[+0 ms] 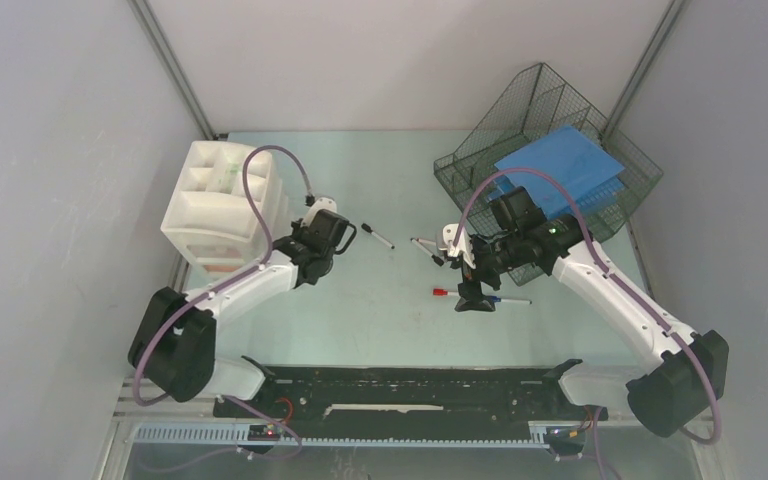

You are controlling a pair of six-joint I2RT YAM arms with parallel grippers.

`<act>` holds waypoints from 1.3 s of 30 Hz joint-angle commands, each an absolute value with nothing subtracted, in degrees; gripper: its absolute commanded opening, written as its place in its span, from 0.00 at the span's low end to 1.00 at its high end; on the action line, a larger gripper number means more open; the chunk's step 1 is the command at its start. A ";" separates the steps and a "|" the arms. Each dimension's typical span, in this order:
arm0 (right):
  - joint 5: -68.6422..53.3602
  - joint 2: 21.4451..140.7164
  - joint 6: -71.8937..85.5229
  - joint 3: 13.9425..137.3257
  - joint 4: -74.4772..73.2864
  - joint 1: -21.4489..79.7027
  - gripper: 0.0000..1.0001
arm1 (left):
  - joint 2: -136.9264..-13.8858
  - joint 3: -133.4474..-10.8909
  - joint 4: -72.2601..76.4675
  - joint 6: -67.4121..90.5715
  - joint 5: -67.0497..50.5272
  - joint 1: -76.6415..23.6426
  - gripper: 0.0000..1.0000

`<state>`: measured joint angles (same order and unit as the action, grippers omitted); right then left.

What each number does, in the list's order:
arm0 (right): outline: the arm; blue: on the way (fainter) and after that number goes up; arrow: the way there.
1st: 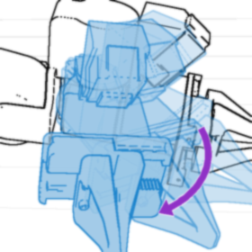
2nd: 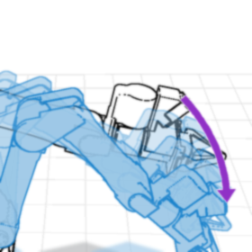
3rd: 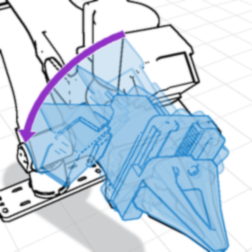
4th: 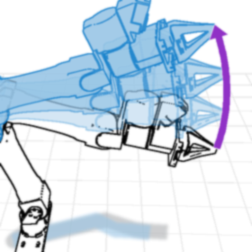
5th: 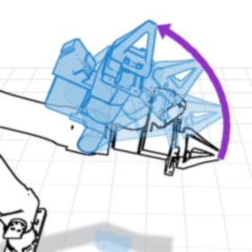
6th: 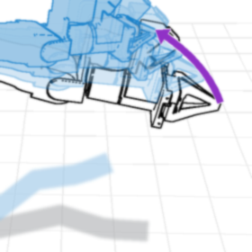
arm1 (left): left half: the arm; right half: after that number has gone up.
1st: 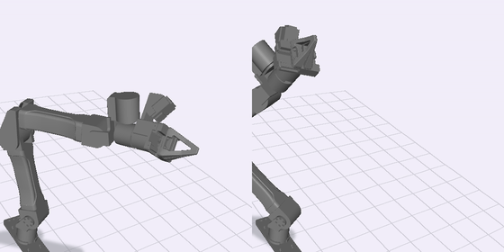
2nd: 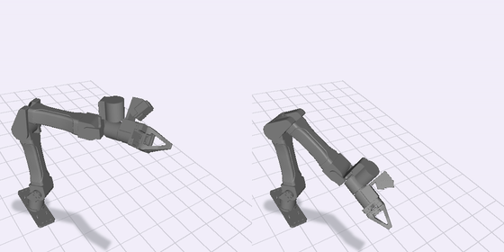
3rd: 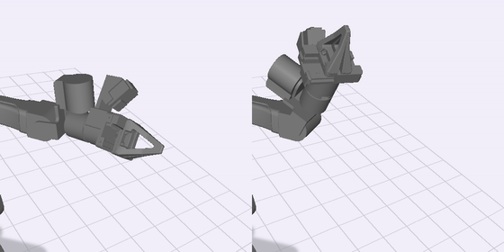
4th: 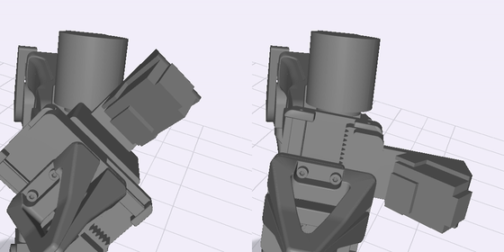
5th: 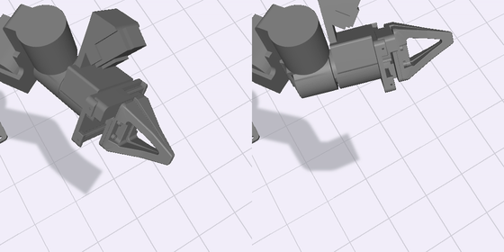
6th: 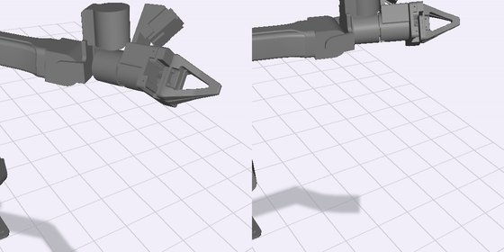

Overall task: Organize the desk
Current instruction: Place the stationery in the drawer.

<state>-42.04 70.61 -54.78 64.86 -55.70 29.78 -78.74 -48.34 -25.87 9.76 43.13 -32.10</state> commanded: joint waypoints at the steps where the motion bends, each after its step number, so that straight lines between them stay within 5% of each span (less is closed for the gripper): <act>1: -41.83 70.73 -55.54 65.00 -56.16 30.19 1.00 | -80.00 -50.88 -25.14 8.88 46.28 -31.82 0.00; 39: -41.75 71.10 -55.70 65.00 -56.41 30.28 1.00 | -85.69 -52.18 -26.15 10.28 50.79 -31.46 0.08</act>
